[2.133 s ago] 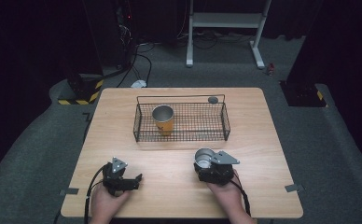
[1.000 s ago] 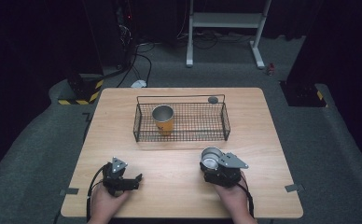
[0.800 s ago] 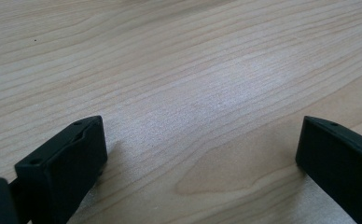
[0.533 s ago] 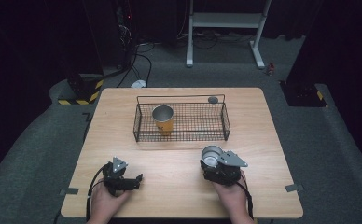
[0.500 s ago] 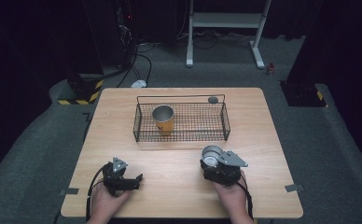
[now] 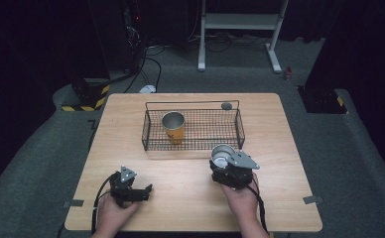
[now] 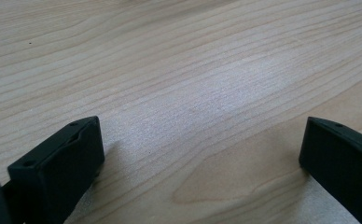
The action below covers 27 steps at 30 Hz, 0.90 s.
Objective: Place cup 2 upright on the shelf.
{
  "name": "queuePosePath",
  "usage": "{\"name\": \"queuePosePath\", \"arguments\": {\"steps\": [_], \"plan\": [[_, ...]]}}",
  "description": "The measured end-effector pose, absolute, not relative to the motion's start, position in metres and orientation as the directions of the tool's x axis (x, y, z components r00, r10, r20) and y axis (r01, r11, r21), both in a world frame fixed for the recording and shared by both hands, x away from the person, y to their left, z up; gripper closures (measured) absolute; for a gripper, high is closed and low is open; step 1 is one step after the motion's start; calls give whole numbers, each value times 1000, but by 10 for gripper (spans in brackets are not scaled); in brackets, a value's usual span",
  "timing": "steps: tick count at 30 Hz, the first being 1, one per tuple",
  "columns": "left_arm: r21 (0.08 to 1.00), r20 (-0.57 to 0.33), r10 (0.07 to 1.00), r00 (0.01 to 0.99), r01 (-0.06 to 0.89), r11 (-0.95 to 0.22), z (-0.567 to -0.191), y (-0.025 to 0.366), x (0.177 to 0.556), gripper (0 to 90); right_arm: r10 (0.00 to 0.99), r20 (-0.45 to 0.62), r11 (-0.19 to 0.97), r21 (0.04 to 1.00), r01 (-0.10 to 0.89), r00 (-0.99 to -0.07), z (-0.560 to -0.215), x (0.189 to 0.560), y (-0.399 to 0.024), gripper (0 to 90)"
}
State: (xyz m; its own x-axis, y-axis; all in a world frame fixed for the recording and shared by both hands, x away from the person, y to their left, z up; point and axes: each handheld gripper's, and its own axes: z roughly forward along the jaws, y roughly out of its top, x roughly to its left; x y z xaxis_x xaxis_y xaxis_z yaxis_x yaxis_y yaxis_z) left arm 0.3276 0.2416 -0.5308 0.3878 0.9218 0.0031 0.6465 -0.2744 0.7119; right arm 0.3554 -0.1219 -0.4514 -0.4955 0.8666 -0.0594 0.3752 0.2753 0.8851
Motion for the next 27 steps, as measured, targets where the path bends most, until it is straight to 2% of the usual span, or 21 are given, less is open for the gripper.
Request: {"name": "queuePosePath", "arguments": {"steps": [27], "plan": [[712,2,924,383,648,-270,-531,241,328,3,867,-54,251,906,342,-495,-426,373,-125,183]]}}
